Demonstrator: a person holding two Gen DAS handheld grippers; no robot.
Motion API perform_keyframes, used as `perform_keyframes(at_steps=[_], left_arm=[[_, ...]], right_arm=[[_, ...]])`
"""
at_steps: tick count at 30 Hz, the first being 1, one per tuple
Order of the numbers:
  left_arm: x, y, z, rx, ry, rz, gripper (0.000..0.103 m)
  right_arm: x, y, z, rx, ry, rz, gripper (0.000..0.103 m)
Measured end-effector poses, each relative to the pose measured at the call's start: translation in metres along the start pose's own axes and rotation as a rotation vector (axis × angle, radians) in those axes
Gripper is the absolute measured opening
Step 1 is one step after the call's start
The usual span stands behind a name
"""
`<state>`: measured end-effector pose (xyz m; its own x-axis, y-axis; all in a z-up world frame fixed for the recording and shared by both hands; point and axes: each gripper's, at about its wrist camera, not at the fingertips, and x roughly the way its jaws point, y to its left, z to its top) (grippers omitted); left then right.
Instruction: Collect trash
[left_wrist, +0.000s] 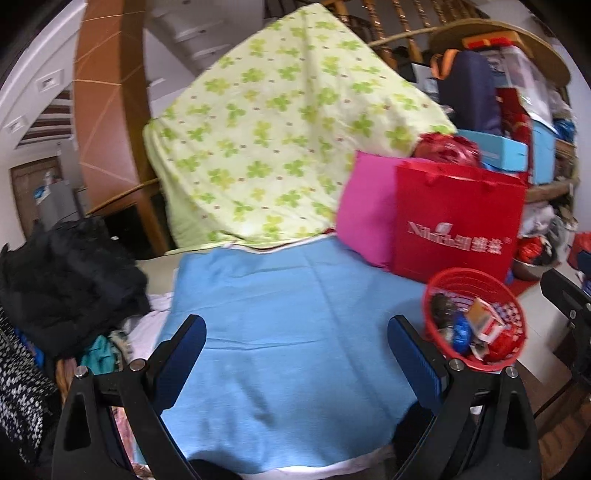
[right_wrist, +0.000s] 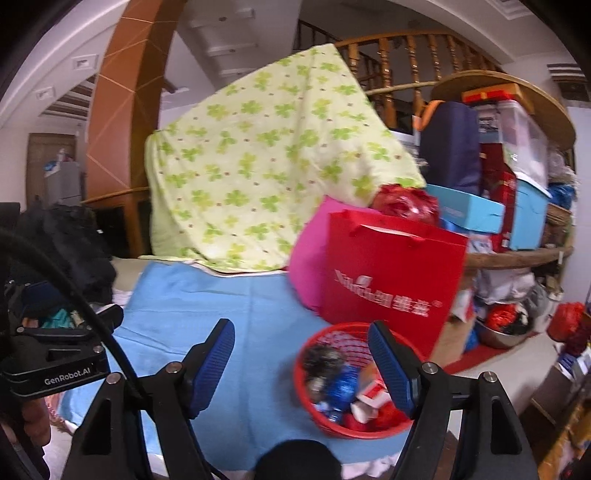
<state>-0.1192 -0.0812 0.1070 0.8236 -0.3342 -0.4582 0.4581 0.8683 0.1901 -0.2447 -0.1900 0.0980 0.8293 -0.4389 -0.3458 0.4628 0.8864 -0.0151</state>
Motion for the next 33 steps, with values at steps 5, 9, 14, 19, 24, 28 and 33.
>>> perform_keyframes(at_steps=[5, 9, 14, 19, 24, 28, 33], left_arm=[[0.004, -0.034, 0.004, 0.046, 0.014, -0.07, 0.098], [0.001, -0.057, 0.004, 0.071, 0.015, -0.111, 0.098], [0.001, -0.079, 0.006, 0.109, 0.022, -0.141, 0.098], [-0.001, -0.091, 0.006, 0.137, 0.021, -0.156, 0.098], [-0.004, -0.093, 0.005, 0.141, 0.017, -0.164, 0.098], [-0.004, -0.091, 0.005, 0.139, 0.015, -0.165, 0.098], [-0.005, -0.092, 0.005, 0.135, 0.004, -0.171, 0.098]], right_arm=[[-0.002, -0.035, -0.004, 0.043, 0.016, -0.073, 0.078], [-0.004, -0.063, -0.008, 0.095, 0.022, -0.103, 0.078], [-0.008, -0.081, -0.011, 0.114, 0.018, -0.127, 0.078], [-0.01, -0.091, -0.014, 0.128, 0.021, -0.139, 0.078], [-0.013, -0.092, -0.014, 0.127, 0.014, -0.146, 0.078], [-0.013, -0.09, -0.012, 0.12, 0.014, -0.144, 0.078], [-0.013, -0.085, -0.011, 0.11, 0.013, -0.145, 0.078]])
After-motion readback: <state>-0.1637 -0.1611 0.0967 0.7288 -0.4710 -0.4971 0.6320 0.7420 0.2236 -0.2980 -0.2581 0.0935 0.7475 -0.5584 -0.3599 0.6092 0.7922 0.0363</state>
